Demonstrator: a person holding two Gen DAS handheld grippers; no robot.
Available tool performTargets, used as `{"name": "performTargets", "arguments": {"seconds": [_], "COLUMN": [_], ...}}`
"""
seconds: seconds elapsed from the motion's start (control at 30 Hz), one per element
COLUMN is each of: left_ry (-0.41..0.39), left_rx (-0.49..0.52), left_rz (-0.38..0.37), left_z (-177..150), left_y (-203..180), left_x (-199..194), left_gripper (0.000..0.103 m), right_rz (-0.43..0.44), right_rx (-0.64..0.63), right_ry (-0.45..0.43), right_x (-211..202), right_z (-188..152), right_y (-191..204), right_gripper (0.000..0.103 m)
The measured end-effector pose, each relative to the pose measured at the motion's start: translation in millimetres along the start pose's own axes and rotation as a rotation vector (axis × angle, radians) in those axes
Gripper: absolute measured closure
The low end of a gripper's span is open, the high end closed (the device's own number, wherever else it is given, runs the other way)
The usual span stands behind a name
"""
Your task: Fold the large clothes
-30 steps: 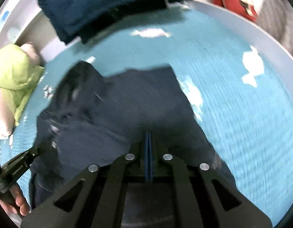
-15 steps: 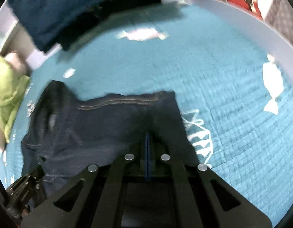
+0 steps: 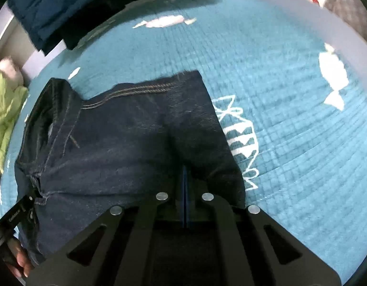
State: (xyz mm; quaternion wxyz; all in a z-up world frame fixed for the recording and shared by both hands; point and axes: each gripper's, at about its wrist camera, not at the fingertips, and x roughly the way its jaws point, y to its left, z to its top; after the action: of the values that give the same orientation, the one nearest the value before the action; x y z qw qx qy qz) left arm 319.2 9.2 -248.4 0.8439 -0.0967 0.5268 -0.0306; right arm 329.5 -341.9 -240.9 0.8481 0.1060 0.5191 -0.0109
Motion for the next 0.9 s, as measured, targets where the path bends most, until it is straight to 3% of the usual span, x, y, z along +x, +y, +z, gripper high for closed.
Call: {"name": "performTargets", "arguments": {"seconds": [0.1, 0.13, 0.17, 0.2, 0.23, 0.3, 0.33, 0.4, 0.53, 0.7, 0.9], "left_ry": [-0.001, 0.003, -0.001, -0.014, -0.047, -0.108, -0.102, -0.091, -0.110, -0.094, -0.039], "left_rx": [-0.006, -0.005, 0.007, 0.010, -0.004, -0.046, -0.052, -0.079, -0.090, -0.145, -0.233], "left_rz": [-0.076, -0.101, -0.113, -0.101, -0.095, -0.134, -0.155, -0.166, -0.056, 0.058, 0.066], "left_z": [-0.9, -0.9, -0.5, -2.4, -2.8, -2.9, -1.0, 5.0, 19.7, 32.6, 43.6], "left_y": [5.9, 7.1, 9.2, 11.7, 17.3, 29.6, 33.4, 45.9, 67.1, 108.0, 154.2], "left_x": [-20.6, -27.5, -38.0, -47.2, -58.9, -78.0, -82.0, -88.9, -89.7, -76.0, -41.1], "left_gripper": [0.097, 0.089, 0.078, 0.041, 0.023, 0.022, 0.022, 0.022, 0.022, 0.022, 0.022], "right_rz": [0.074, 0.077, 0.085, 0.116, 0.139, 0.171, 0.142, 0.099, 0.069, 0.010, -0.023], "right_rx": [0.002, 0.004, 0.008, 0.020, 0.030, 0.052, 0.059, 0.044, 0.016, -0.014, -0.001], "right_ry": [-0.020, -0.028, -0.038, -0.053, -0.060, -0.072, -0.101, -0.149, -0.147, -0.105, -0.017], "right_x": [-19.7, -27.3, -33.6, -42.2, -48.6, -61.2, -69.7, -77.7, -75.6, -58.7, -18.6], "right_z": [0.3, 2.3, 4.5, 8.2, 9.3, 13.9, 15.1, 18.8, 32.3, 43.1, 55.8], "right_y": [-0.6, -2.1, -3.5, -6.2, -9.2, -13.7, -15.5, -12.3, -5.5, -11.2, -15.9], "right_gripper": [0.100, 0.099, 0.097, 0.097, 0.094, 0.054, 0.029, 0.027, 0.018, 0.018, 0.018]}}
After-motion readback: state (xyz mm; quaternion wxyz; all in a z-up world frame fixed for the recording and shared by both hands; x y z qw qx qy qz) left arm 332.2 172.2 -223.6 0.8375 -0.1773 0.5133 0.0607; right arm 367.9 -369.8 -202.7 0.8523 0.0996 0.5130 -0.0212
